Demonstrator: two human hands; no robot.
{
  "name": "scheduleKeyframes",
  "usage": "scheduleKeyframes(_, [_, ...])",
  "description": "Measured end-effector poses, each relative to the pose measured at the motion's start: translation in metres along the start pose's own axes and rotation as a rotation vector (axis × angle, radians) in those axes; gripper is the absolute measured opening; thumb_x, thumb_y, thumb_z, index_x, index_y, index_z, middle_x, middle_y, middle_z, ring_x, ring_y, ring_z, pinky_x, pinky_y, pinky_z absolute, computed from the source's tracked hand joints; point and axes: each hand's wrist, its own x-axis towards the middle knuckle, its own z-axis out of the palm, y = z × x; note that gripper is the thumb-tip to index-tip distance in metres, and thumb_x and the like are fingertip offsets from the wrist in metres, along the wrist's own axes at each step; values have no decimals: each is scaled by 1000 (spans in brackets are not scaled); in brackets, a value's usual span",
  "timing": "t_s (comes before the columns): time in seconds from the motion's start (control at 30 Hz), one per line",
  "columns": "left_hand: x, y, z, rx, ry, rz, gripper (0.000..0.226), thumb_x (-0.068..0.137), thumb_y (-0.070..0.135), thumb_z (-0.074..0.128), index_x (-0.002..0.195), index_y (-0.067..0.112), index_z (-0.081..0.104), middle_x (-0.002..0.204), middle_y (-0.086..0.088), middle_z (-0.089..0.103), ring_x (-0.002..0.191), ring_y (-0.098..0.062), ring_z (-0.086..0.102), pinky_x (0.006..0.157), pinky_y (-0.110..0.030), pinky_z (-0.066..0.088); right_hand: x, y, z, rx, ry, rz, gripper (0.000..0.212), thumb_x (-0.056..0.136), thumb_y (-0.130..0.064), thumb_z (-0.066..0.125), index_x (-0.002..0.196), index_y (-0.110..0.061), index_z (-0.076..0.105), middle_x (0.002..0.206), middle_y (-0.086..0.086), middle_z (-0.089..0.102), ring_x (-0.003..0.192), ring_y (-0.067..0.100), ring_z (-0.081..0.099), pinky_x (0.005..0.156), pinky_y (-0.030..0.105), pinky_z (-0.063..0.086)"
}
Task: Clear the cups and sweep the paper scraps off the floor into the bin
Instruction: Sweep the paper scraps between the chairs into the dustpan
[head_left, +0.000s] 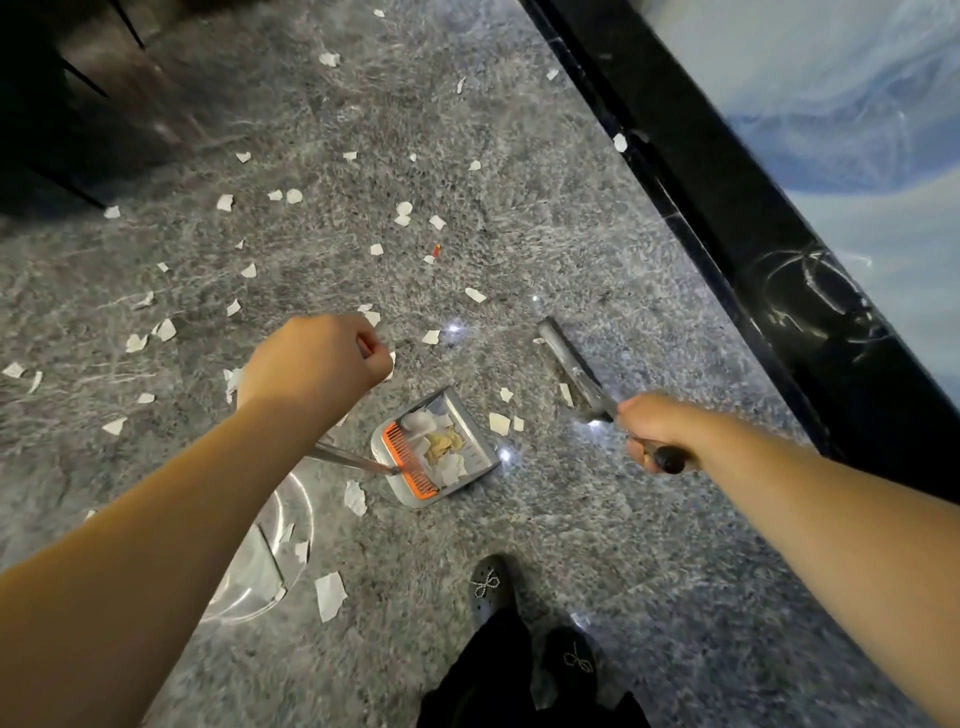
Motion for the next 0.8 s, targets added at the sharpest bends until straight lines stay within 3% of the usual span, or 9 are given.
scheduleKeyframes(0.2, [7, -7, -3, -18, 13, -8, 16, 87, 39, 55, 76, 31, 63, 67, 5, 63, 67, -21, 60, 58, -29, 48, 1, 2, 15, -242, -43, -50, 32, 99, -10, 30, 127, -1, 43, 68, 12, 49, 52, 20, 41, 45, 28, 36])
scheduleKeyframes(0.27, [9, -3, -2, -9, 15, 0, 15, 87, 37, 56, 77, 29, 65, 68, 4, 62, 66, -21, 59, 57, -29, 45, -9, 10, 19, -295, -55, -69, 32, 99, -6, 32, 130, -2, 40, 70, 12, 47, 54, 19, 40, 44, 27, 34])
scheduleKeyframes(0.33, [9, -1, -2, -6, 17, 12, 15, 88, 36, 57, 79, 29, 66, 68, 4, 61, 64, -20, 58, 54, -27, 41, -19, 20, 26, -318, -45, -74, 39, 99, -5, 31, 137, -9, 34, 75, 12, 50, 55, 18, 44, 42, 24, 36])
scheduleKeyframes(0.53, [9, -4, -5, -15, 10, -2, 15, 88, 37, 56, 82, 29, 66, 69, 2, 63, 65, -21, 58, 53, -27, 42, -53, 30, 61, -420, -113, -113, 43, 97, -7, 35, 138, -20, 35, 91, 13, 65, 61, 17, 55, 56, 30, 45])
scheduleKeyframes(0.7, [3, 0, -5, -9, 12, 4, 15, 89, 37, 56, 82, 29, 66, 66, 1, 60, 59, -19, 56, 49, -25, 39, -92, 20, 84, -414, -264, -171, 41, 102, -16, 36, 142, -22, 32, 82, 5, 58, 57, 10, 52, 46, 21, 43])
scheduleKeyframes(0.8, [-1, -1, -5, -24, 5, 4, 14, 89, 37, 57, 81, 30, 66, 67, 3, 61, 60, -19, 57, 51, -26, 40, -100, 15, 91, -271, -323, -141, 41, 102, -18, 39, 143, -22, 33, 74, 5, 54, 52, 11, 50, 43, 22, 44])
